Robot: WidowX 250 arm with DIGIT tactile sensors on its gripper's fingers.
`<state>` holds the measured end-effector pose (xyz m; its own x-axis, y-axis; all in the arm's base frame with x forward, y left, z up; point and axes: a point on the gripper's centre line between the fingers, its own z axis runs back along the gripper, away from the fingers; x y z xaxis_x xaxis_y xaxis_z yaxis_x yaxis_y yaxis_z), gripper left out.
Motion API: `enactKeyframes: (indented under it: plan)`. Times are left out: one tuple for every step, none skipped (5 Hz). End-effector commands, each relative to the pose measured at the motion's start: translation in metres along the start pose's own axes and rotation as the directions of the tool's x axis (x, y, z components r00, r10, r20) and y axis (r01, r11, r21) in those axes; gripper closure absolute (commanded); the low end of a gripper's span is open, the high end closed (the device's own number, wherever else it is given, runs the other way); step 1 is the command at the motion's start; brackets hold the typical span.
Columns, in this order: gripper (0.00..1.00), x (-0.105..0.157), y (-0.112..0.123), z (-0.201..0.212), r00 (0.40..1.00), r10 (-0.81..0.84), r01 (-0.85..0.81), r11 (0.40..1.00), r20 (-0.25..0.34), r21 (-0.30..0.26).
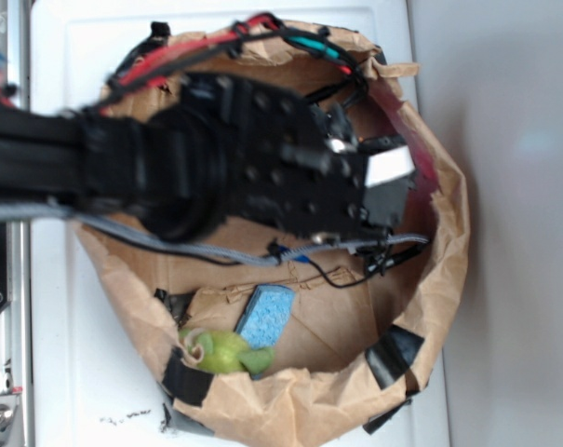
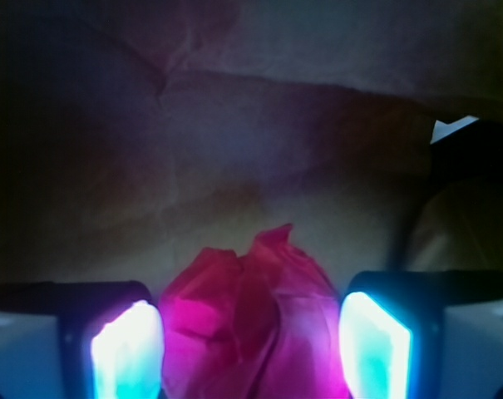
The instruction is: Grab the red paper.
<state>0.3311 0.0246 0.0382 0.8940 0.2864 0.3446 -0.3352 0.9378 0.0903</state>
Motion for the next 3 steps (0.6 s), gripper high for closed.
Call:
enactKeyframes:
  plan:
    - [1.0, 0.017, -0.002, 0.019, 0.998, 0.009, -0.005, 0.998, 0.065, -0.064]
    - [1.0, 0.024, -0.005, 0.022, 0.998, 0.014, -0.009, 0.997, 0.062, -0.08]
    - [1.0, 0.028, 0.0, 0.056, 1.0, 0.003, -0.002, 0.986, 0.005, -0.169]
